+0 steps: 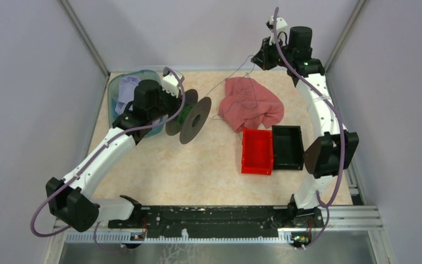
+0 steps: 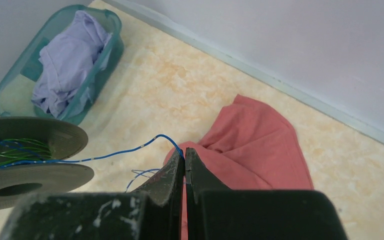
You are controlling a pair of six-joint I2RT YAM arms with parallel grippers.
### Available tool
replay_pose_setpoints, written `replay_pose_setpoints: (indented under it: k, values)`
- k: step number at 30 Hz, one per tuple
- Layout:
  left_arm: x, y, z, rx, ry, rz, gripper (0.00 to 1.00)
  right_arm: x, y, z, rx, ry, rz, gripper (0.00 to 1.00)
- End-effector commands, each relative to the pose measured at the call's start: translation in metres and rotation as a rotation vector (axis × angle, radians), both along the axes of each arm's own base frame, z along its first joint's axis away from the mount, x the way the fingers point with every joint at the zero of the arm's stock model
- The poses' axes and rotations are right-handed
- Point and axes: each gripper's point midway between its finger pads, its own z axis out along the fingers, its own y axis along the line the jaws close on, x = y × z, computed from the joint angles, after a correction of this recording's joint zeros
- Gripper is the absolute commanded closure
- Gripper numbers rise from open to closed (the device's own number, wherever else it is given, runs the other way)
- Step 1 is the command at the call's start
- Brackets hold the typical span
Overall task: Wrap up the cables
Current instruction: Wrap the cable around the cable reel.
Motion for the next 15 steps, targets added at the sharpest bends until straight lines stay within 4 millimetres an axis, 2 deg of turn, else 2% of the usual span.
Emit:
replay_pose_setpoints:
  k: [1, 7, 15]
  values:
    - [-0.005, -0.010, 0.052, -0.099, -0.082, -0.050, 1.00, 0.011, -0.010, 0.002, 0.002, -0.047, -0.020, 1.00]
    - [-0.010, -0.013, 0.068, -0.164, -0.064, -0.083, 1.00, 0.013, -0.013, -0.034, -0.011, 0.009, -0.025, 1.00]
    - [-0.016, -0.022, 0.085, -0.244, -0.032, -0.144, 1.00, 0.003, -0.006, -0.080, 0.023, 0.105, 0.011, 1.00]
